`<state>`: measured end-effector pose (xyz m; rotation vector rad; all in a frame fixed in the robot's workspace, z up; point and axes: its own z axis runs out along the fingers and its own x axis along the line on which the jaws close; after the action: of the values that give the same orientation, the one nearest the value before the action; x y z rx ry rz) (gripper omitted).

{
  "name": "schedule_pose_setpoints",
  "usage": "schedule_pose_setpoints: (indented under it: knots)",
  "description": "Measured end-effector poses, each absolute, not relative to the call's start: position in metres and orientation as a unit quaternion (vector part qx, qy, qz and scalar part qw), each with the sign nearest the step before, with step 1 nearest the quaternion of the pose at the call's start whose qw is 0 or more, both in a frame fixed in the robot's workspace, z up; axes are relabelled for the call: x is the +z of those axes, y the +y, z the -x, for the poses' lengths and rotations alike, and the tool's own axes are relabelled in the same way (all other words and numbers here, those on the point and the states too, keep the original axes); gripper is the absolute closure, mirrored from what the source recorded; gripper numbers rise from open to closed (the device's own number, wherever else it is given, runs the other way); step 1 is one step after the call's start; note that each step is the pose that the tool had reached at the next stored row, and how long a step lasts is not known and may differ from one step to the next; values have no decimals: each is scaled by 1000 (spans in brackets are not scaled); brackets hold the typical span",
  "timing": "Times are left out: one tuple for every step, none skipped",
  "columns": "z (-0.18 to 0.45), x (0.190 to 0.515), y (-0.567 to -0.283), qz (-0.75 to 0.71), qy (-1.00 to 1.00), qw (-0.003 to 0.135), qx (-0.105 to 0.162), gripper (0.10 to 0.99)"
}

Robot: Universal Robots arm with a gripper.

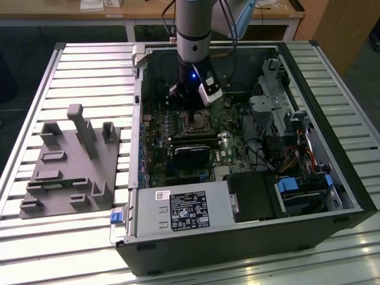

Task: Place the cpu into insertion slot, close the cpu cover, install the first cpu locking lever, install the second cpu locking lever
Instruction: 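Close the cpu cover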

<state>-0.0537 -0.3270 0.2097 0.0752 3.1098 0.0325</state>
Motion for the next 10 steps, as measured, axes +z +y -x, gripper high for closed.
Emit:
schedule_pose_setpoints:
  knots:
    - [55, 209, -327, -23, 1000, 15, 11, 980]
    - [57, 209, -327, -21, 1000, 15, 12, 980]
    - [59, 208, -327, -19, 1000, 15, 12, 980]
    - [60, 208, -327, -18, 1000, 15, 13, 980]
    - [61, 207, -327, -16, 1000, 15, 14, 980]
    - [63, 206, -327, -15, 1000, 15, 15, 980]
    - [64, 206, -327, -14, 1000, 15, 17, 980]
    - [64, 205, -327, -13, 1000, 15, 20, 980]
    - [65, 204, -327, -12, 1000, 15, 23, 980]
    - [65, 204, -327, -12, 999, 15, 26, 980]
